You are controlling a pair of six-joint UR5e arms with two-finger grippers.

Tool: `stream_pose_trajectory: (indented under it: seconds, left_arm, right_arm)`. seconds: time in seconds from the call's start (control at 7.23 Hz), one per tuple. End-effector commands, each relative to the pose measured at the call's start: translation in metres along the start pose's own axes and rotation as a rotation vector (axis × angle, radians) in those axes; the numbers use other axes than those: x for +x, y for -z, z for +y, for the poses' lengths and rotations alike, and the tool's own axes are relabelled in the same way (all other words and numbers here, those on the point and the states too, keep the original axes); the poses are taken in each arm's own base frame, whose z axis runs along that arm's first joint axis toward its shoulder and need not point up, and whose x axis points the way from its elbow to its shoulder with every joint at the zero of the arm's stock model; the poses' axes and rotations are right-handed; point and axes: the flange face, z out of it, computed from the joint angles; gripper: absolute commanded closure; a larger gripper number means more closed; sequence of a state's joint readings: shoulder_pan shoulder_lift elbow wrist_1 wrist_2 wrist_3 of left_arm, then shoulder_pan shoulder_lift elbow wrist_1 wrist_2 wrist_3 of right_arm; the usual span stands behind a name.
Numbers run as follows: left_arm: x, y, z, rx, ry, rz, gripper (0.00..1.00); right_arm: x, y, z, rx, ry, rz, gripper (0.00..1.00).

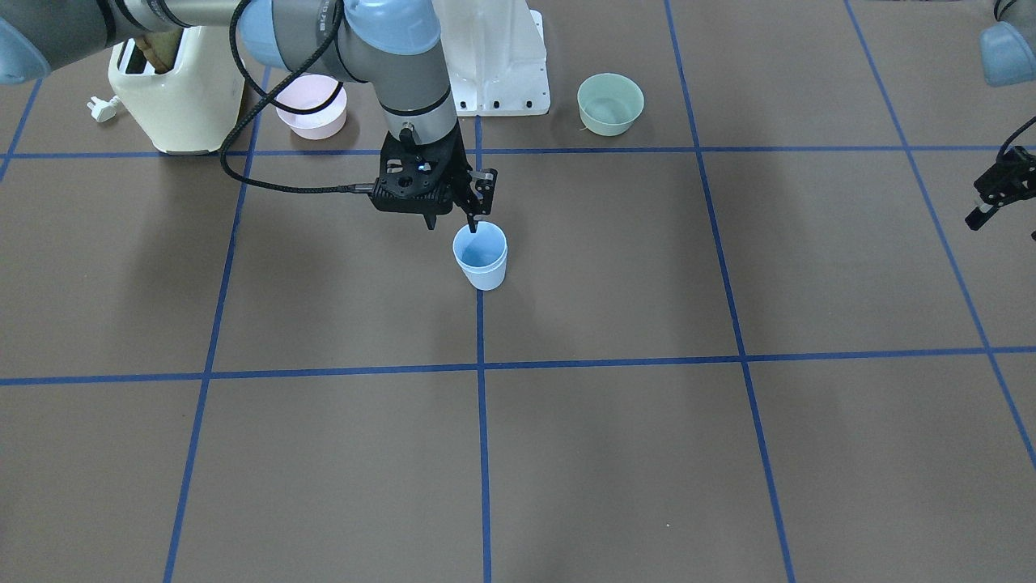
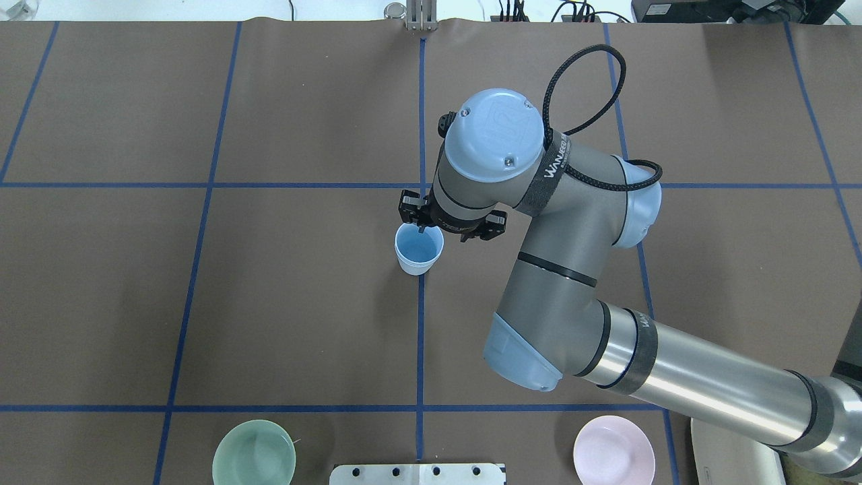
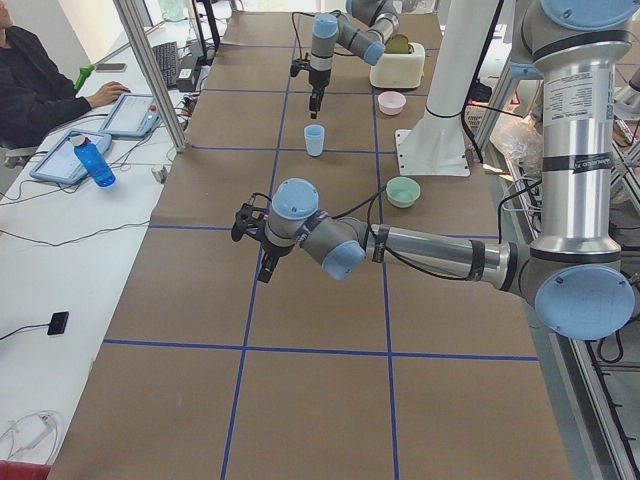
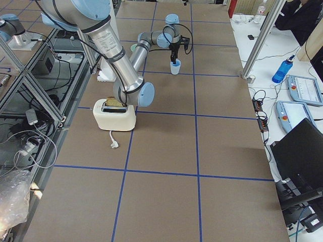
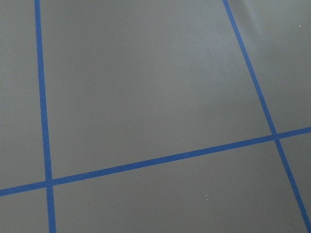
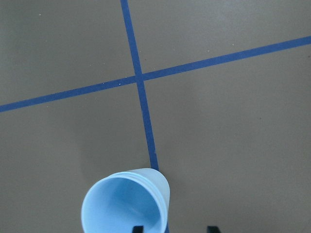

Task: Stack blue cups with both arms
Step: 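Open the right gripper and lift it away from the stacked cups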

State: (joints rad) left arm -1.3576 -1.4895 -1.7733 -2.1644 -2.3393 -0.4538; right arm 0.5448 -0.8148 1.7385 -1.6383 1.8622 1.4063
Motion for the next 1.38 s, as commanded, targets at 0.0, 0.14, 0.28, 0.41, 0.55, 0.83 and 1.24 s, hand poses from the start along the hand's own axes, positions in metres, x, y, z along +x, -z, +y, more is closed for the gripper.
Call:
stream_pose_trajectory:
  seconds: [0.0, 0.14, 0.28, 0.41, 0.55, 0.83, 1.24]
  left_arm:
    - [-0.001, 0.0, 0.0, -0.001, -0.002, 0.0, 0.02]
    - [-0.002, 0.0, 0.001, -0.002, -0.002, -0.002, 0.02]
    - [-0.002, 0.0, 0.002, -0.006, 0.0, 0.007, 0.02]
    - [-0.002, 0.004, 0.005, -0.016, 0.004, 0.034, 0.02]
    - [-0.006, 0.009, 0.004, -0.015, 0.011, 0.048, 0.02]
    - [-0.011, 0.01, 0.012, -0.021, 0.016, 0.049, 0.02]
    - [-0.018, 0.014, 0.018, -0.028, 0.035, 0.06, 0.02]
  right_arm:
    - [0.027, 0.016, -0.033, 0.036, 0.033, 0.004, 0.0]
    - [0.09, 0.034, -0.074, 0.049, 0.139, 0.025, 0.0]
    - [0.145, 0.063, -0.131, 0.031, 0.2, 0.027, 0.0]
    - [0.216, 0.078, -0.17, 0.023, 0.268, 0.048, 0.0]
    - [0.278, 0.094, -0.202, 0.029, 0.334, 0.081, 0.0]
    - [0.394, 0.112, -0.231, 0.003, 0.391, 0.124, 0.0]
    - [0.545, 0.126, -0.263, -0.058, 0.387, 0.129, 0.0]
